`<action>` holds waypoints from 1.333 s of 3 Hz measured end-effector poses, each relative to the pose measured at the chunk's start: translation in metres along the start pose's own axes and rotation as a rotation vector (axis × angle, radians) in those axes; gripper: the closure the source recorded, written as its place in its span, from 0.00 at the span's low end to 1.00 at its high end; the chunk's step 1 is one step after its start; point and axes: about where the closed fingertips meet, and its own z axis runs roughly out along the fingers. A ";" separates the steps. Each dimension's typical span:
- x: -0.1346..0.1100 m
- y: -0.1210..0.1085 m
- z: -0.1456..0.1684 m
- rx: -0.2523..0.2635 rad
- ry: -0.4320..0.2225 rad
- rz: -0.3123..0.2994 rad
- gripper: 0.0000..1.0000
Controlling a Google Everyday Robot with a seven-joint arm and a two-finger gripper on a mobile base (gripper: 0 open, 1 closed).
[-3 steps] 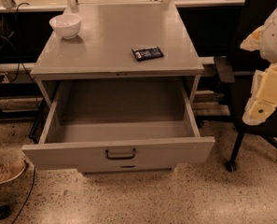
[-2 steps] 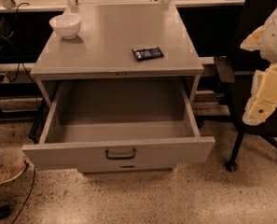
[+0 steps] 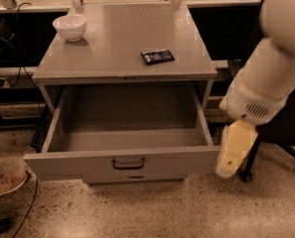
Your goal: Close top drawer
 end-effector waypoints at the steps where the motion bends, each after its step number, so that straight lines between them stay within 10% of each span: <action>1: 0.000 0.017 0.061 -0.120 0.035 0.047 0.17; 2: 0.006 0.032 0.106 -0.214 0.047 0.106 0.41; 4: 0.006 0.033 0.106 -0.213 0.049 0.105 0.88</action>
Offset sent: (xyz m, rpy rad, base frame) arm -0.0426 0.0290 -0.1572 0.0515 0.3632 -0.1190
